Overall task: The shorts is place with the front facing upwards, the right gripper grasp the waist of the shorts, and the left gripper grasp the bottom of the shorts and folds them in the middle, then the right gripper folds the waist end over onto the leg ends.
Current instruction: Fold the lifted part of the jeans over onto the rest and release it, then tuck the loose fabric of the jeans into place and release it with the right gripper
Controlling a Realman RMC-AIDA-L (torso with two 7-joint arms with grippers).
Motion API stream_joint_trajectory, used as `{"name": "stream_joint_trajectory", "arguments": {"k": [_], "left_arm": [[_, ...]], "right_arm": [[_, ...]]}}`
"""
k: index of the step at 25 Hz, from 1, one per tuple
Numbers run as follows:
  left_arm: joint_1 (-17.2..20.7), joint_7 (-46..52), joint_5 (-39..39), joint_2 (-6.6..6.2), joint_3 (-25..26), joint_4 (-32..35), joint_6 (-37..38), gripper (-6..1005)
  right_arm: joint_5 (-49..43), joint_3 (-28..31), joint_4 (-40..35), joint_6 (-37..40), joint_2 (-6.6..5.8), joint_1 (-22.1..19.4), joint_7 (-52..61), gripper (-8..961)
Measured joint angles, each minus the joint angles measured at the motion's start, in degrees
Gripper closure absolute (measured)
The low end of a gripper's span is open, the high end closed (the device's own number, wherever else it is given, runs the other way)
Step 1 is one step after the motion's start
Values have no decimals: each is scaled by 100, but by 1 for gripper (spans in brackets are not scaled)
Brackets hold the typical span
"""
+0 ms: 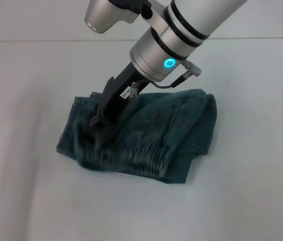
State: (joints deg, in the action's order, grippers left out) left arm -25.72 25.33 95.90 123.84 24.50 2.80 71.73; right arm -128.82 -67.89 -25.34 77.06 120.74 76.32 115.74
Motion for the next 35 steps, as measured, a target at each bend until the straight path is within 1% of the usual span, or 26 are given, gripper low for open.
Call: {"name": "stream_joint_trajectory", "arguments": {"k": [2,6,9,11,14,17,21,23,26,28,32,33,35], "left_arm": [[-23,-7,13,0,-13,-5,-59,986],[-60,-9,28,0,-32,-17,-182,986],[-64,-10,31,0,-33,-17,-197,986],[-66,-15,34,0,-33,-15,-206,986],[-66,-17,13,-1,-33,-10,-264,986],[-65,-19,-7,-8,-26,-8,-334,986],[-66,-20,-9,-9,-4,-8,-352,987],[-80,-23,-10,-9,-1,-7,-359,987],[-116,-27,-11,-9,3,-1,-402,987],[-144,-29,-11,-14,0,1,-432,987],[-188,-36,-11,-22,-23,1,-438,987],[-198,-45,-11,-24,-29,1,-442,987],[-212,-78,-11,-26,-33,1,-458,987]], "right_arm": [[11,-19,4,-16,1,2,-30,809],[38,-39,-2,16,-4,4,-51,679],[39,-182,-55,122,-28,8,-40,582],[-2,-396,-172,286,-44,5,-3,488],[-213,-676,-643,847,-61,-101,90,347],[-585,-788,-1274,1397,-58,-328,306,107],[-925,-1166,-1832,1714,-59,-591,809,76],[-963,-1230,-1880,1739,-55,-624,877,61],[-1016,-1521,-1961,1774,-38,-697,1150,38],[-1018,-1784,-1981,1699,-26,-721,1398,23],[-1022,-2227,-1991,1456,-2,-746,1877,24],[-1020,-2446,-1992,1306,5,-751,2062,24],[-1017,-2544,-1993,1228,9,-753,2146,24]]}}
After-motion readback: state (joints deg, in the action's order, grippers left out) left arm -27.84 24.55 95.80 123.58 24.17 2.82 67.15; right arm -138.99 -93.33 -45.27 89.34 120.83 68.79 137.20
